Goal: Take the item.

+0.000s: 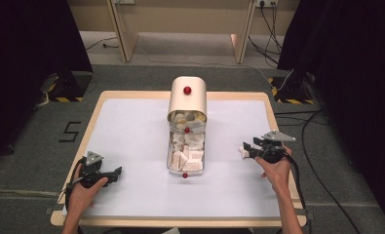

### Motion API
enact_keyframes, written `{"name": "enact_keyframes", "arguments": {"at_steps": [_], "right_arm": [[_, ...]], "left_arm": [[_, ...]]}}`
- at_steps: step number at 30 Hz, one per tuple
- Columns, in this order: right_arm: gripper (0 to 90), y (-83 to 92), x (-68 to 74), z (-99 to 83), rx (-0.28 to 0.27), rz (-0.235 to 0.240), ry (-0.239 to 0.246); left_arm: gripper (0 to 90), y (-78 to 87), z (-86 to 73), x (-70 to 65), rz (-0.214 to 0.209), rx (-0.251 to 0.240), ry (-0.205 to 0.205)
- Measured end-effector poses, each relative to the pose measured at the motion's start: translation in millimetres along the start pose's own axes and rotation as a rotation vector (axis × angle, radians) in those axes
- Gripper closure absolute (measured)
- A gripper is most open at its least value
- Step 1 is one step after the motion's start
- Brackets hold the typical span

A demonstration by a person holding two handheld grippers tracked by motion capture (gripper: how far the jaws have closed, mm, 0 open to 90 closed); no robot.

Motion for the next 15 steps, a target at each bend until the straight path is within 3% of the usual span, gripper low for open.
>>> {"name": "enact_keyframes", "arguments": {"at_steps": [15], "right_arm": [[42.3, 0.2, 13.1, 3.6, -0.006, 0.034, 0.000]], "left_arm": [[12.2, 0.0, 0.0, 0.0, 0.000, 0.000, 0.000]]}}
Point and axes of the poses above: each handheld gripper's, and its own axes: y roughly backward along the jaws, z roughly out of its top, x roughly to its left, the point moved 1 cm from there along -y, roughly forward along the jaws, and after that the axes turned 14 degrees about -y, right-handed, at the moved point
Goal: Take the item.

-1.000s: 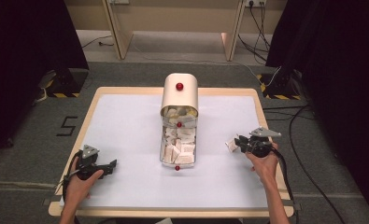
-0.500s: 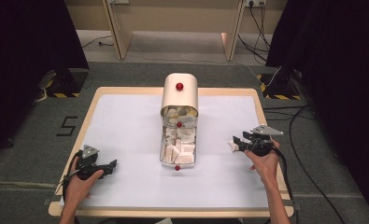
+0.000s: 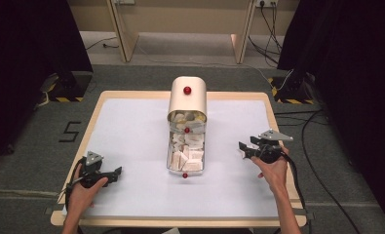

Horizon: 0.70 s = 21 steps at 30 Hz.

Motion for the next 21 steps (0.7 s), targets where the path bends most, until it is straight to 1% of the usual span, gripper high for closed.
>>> {"name": "enact_keyframes", "arguments": {"at_steps": [5, 8, 11, 21], "right_arm": [[38.7, -0.1, 6.1, 1.2, 0.006, 0.009, 0.005], [36.9, -1.0, 8.6, 0.7, 0.008, 0.025, -0.011], [35.8, -2.1, 10.4, -0.7, 0.017, 0.023, -0.017], [34.9, -2.6, 15.7, -4.6, 0.025, 0.030, -0.007]], "left_arm": [[12.2, 0.0, 0.0, 0.0, 0.000, 0.000, 0.000], [12.2, 0.0, 0.0, 0.0, 0.000, 0.000, 0.000], [12.2, 0.0, 0.0, 0.1, -0.001, -0.001, 0.000], [12.2, 0.0, 0.0, 0.1, 0.000, 0.000, 0.000]]}}
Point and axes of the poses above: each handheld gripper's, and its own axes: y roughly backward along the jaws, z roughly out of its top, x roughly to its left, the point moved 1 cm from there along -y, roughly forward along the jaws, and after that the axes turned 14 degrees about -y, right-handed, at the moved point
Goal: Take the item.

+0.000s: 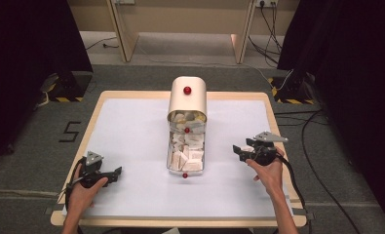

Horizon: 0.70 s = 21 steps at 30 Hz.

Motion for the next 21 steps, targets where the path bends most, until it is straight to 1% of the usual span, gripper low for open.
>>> {"name": "enact_keyframes", "arguments": {"at_steps": [8, 11, 13, 15, 16, 21], "right_arm": [[34.4, 4.7, 4.8, -3.8, 0.003, 0.011, 0.009], [33.7, 7.3, 8.7, -6.5, 0.011, 0.011, 0.023], [33.7, 8.3, 11.0, -7.0, 0.008, 0.015, 0.024], [33.6, 8.9, 12.0, -7.1, 0.008, 0.017, 0.030], [33.6, 9.8, 14.6, -7.9, 0.009, 0.021, 0.038], [33.6, 10.3, 19.2, -9.9, 0.015, 0.023, 0.044]], "left_arm": [[12.2, 0.1, 0.0, -0.1, 0.000, 0.000, 0.000], [12.2, 0.0, 0.0, -0.1, 0.000, 0.000, 0.000], [12.2, 0.0, 0.0, 0.0, 0.000, 0.000, 0.000], [12.2, 0.0, 0.0, 0.0, 0.000, 0.000, 0.000], [12.2, 0.1, 0.0, -0.1, 0.000, 0.000, 0.000], [12.2, 0.1, 0.0, -0.1, 0.000, 0.000, 0.000]]}}
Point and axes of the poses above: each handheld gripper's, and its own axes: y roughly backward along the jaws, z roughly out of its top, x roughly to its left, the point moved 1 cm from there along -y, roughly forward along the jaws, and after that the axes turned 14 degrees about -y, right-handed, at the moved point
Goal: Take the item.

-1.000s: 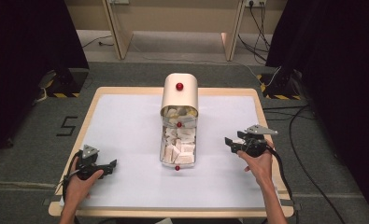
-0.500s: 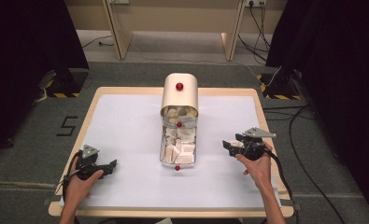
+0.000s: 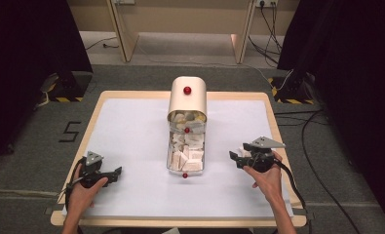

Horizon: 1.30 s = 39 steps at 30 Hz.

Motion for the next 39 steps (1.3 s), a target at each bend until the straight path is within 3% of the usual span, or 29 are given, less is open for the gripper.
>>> {"name": "enact_keyframes", "arguments": {"at_steps": [39], "right_arm": [[30.7, 5.7, 38.7, -39.3, 0.061, 0.057, 0.068]], "left_arm": [[12.2, 0.0, 0.0, 0.0, 0.000, 0.000, 0.000]]}}
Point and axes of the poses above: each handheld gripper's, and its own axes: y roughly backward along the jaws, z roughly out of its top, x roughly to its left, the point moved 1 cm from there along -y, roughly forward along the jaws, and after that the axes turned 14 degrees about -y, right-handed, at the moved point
